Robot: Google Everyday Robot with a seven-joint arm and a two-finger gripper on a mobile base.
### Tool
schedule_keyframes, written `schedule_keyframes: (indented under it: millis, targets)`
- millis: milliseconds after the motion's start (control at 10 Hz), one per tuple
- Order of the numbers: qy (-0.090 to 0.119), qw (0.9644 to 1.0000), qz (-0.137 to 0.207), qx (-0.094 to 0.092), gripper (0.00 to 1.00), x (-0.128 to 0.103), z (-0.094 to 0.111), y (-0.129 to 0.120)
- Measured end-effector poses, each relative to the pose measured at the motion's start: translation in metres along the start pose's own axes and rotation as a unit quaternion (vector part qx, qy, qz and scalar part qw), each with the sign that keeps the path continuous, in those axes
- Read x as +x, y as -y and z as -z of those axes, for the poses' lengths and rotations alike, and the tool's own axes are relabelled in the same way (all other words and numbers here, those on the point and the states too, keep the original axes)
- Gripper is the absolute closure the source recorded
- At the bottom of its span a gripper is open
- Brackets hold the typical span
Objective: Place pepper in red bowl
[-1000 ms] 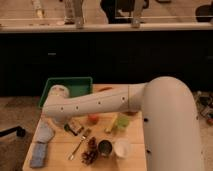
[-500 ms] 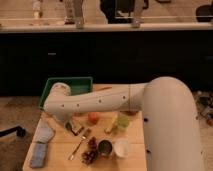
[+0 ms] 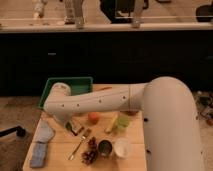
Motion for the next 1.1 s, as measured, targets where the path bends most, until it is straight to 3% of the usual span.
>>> schedule_keyframes:
  millis: [500,1100]
  targets:
    - [-0.021,0.9987,-0.045,-0.014,1.00,0.028,0.009,-0.044]
    - [-0.018,0.9944,-0.101,-0.027,1.00,0.036,0.002,-0.107]
